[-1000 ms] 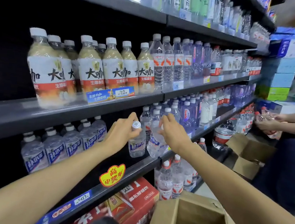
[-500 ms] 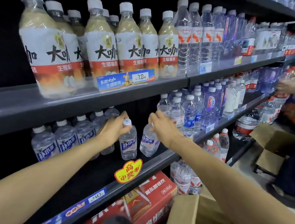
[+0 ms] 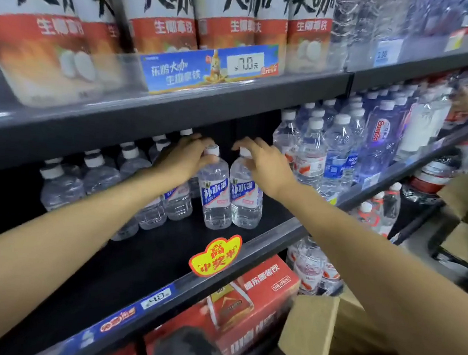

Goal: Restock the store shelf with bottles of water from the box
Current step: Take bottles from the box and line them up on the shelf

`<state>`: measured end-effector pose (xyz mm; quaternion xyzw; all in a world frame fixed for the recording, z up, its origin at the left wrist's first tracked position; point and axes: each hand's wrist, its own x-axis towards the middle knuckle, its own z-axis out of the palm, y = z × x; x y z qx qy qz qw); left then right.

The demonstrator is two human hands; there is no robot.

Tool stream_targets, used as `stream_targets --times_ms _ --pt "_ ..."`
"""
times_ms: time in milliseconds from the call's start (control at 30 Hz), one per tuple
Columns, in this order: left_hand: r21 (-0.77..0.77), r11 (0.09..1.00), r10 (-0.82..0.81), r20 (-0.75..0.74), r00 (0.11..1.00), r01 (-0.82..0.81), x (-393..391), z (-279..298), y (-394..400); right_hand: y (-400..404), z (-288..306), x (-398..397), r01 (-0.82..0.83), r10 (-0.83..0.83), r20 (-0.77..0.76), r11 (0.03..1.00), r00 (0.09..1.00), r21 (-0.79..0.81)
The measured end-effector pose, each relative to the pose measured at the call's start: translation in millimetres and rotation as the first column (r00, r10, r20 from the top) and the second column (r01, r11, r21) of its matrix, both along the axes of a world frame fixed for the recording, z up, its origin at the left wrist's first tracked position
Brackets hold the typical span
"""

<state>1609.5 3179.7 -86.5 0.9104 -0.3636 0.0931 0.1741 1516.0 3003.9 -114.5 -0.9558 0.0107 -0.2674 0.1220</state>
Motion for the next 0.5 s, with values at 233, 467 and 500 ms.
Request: stream_targets --times_ms 233,467,500 --pt "0.039 0.998 -0.052 0.119 0.992 0.047 10 7 -4 -4 -19 2 -0.077 0.082 -0.027 0.983 0.996 0.165" --pt "0.091 0.995 0.032 0.183 0.983 -0.049 21 8 -7 -5 -16 -1 -0.151 0.17 -0.027 0.927 0.985 0.344" --pt "0.104 0.993 0.044 0.172 0.984 -0.062 24 8 -6 -5 -17 -2 -0.153 0.178 -0.033 0.916 0.984 0.372"
